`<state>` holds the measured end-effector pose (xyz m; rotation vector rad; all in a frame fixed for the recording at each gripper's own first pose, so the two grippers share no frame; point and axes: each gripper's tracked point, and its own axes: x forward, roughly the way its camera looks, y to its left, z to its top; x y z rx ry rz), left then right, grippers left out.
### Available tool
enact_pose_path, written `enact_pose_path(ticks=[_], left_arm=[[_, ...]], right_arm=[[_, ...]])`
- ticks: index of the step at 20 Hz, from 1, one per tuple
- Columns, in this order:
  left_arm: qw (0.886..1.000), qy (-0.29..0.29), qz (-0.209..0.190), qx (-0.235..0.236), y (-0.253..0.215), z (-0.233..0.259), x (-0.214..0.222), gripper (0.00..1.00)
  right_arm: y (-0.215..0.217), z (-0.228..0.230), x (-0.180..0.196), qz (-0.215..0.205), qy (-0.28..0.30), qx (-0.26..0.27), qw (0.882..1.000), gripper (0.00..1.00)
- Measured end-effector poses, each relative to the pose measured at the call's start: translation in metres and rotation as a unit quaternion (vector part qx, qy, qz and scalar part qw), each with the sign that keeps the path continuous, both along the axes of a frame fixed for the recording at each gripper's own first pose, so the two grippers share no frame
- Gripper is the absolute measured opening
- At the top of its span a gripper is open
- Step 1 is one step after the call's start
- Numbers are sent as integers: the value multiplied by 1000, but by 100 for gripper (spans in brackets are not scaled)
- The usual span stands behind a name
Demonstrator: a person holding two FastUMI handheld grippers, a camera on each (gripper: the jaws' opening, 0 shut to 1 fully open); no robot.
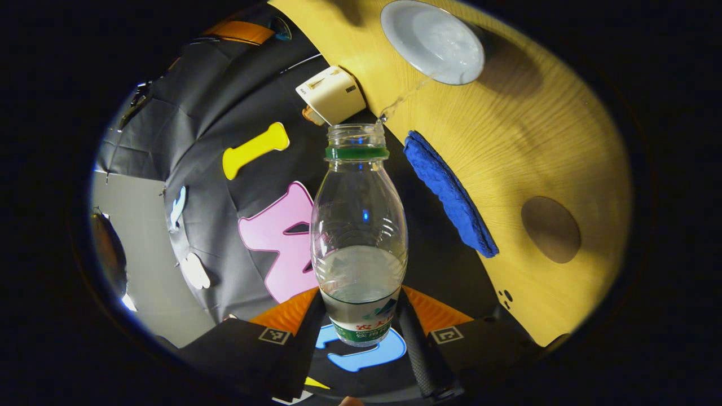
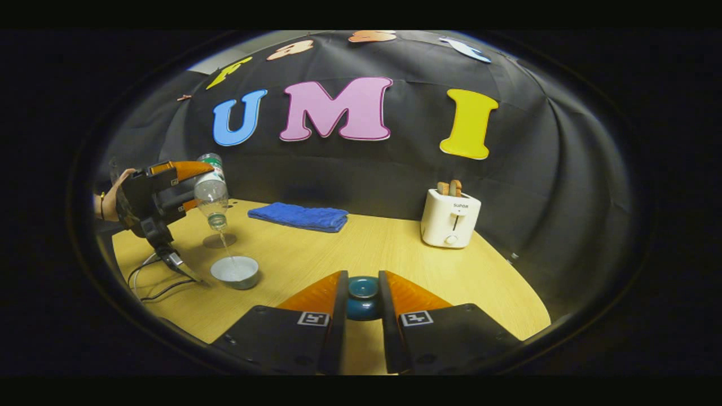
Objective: Open the teacup lid with one hand, grasp the water bottle and pour water into the teacup with the other hand; after pouring, place the water bottle on the coaster and then close the teacup lid.
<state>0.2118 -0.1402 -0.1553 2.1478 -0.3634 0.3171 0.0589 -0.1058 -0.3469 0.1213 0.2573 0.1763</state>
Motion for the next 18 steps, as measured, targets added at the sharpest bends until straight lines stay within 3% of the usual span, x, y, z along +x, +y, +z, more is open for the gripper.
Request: enact_pose_path(ticks=[6, 11, 12, 13, 15, 16, 18], left_arm=[[998, -28, -54, 7, -23, 14, -10, 75], [999, -11, -50, 7, -22, 3, 0, 75], [999, -6, -47, -2, -20, 0, 1, 75], [999, 3, -42, -15, -17, -4, 3, 75], [998, 26, -26, -51, -5, -12, 6, 75], [996, 41, -20, -76, 0, -18, 7, 75], [987, 75, -22, -137, 1, -29, 5, 75]], right_arm=[[2, 0, 2, -1, 1, 1, 1000, 31], [3, 1, 2, -2, 2, -4, 1000, 36], [3, 1, 2, -4, 2, -5, 1000, 26], [4, 1, 1, -5, 4, -5, 1000, 31], [7, 0, 1, -6, 7, -3, 1000, 26], [9, 2, 1, -6, 7, -1, 1000, 36], [14, 2, 2, -7, 7, -2, 1000, 31]])
